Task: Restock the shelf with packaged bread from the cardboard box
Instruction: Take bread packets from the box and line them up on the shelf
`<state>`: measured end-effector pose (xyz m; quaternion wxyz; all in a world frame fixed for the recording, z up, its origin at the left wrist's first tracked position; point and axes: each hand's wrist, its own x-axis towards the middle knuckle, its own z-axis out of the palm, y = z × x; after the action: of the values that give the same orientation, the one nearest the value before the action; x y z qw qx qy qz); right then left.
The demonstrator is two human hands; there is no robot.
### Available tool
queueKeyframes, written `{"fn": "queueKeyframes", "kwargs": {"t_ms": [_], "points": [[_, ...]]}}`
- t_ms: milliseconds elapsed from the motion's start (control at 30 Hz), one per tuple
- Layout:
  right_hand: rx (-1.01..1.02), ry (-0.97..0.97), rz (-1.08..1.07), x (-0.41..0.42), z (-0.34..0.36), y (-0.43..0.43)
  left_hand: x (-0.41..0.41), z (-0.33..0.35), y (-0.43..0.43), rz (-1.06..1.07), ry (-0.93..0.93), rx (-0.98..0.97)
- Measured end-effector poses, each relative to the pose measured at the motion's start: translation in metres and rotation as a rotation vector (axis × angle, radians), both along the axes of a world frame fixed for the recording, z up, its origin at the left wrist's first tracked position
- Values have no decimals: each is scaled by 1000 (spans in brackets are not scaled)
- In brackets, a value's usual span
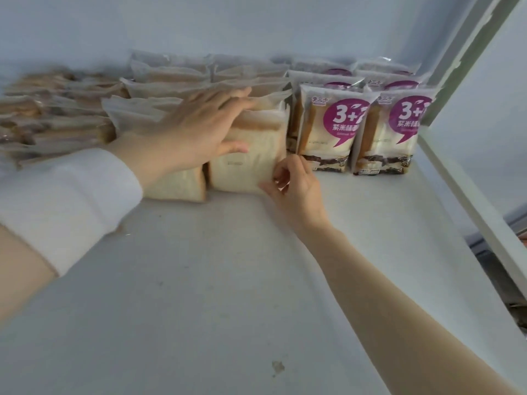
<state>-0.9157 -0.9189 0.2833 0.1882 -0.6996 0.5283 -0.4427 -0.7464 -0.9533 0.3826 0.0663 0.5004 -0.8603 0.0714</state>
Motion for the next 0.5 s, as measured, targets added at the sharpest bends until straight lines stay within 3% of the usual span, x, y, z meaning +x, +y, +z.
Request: {"fn": "queueKeyframes", "kwargs": {"t_ms": [67, 200, 367, 500], "points": [[56, -37, -17, -22, 3, 6, -10, 12, 8, 17, 60, 91], [9, -110, -320, -66, 8, 6, -68, 33, 3, -2, 241, 59], [40, -20, -359, -72, 8, -20, -126, 26, -49, -20, -5, 87], [45, -13, -368, -65, 6, -32, -133, 23, -72, -27, -32, 131]]}}
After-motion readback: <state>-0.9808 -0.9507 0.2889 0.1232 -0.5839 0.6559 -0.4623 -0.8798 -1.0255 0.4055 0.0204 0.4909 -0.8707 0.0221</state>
